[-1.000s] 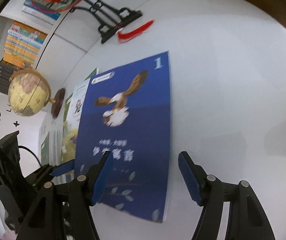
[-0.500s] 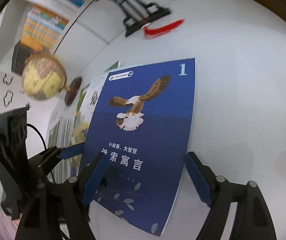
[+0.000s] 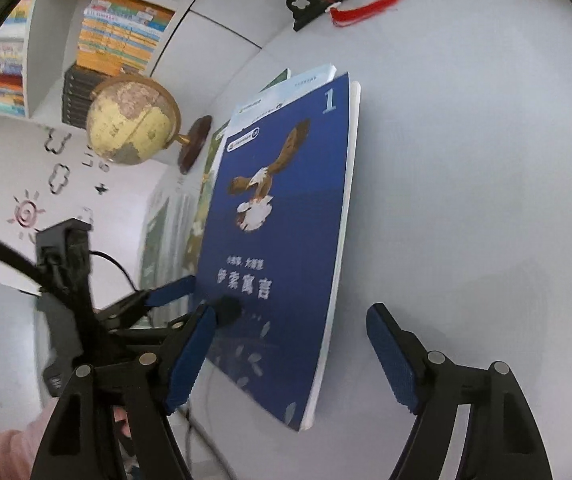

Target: Organize books

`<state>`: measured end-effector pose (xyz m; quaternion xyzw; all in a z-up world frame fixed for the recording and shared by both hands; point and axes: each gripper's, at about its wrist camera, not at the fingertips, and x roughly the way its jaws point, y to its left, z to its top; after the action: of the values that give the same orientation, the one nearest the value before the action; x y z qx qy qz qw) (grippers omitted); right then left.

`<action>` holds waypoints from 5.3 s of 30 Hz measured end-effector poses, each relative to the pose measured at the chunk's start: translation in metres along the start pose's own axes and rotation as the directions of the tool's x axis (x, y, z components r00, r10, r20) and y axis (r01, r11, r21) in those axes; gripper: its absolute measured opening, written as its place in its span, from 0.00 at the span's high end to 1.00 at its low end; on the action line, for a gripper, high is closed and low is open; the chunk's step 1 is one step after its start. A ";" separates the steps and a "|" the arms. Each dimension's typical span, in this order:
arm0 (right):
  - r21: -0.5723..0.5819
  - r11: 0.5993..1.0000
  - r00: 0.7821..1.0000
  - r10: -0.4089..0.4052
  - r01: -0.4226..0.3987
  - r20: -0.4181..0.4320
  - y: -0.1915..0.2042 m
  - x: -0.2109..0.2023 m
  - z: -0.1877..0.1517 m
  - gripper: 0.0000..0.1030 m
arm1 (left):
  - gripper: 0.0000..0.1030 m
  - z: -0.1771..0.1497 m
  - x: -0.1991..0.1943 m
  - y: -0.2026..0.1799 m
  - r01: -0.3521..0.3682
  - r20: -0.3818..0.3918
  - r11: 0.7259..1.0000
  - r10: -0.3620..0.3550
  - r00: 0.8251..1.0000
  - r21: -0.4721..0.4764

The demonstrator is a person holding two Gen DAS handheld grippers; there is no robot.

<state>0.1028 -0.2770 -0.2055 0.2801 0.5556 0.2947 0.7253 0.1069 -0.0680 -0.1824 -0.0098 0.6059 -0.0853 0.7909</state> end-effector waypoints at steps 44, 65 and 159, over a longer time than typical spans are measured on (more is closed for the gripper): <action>-0.353 0.872 0.932 -0.362 0.340 0.002 0.045 0.001 -0.009 0.58 | 0.47 -0.017 -0.023 -0.007 0.025 0.047 1.000 -0.025 0.999 -0.009; -0.355 0.918 0.984 -0.172 0.179 0.053 0.029 -0.019 0.013 0.59 | 0.61 -0.027 -0.033 -0.011 0.065 0.087 0.995 -0.058 0.994 -0.077; -0.694 0.677 0.967 -0.215 0.247 0.135 0.313 0.192 -0.042 0.83 | 0.63 -0.071 -0.124 0.315 0.209 0.318 0.926 -0.104 0.942 -0.314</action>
<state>0.0654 0.0772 -0.1084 -0.0845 0.4163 0.3844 0.8196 0.0465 0.2669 -0.1196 -0.2091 0.4834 -0.0395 0.8491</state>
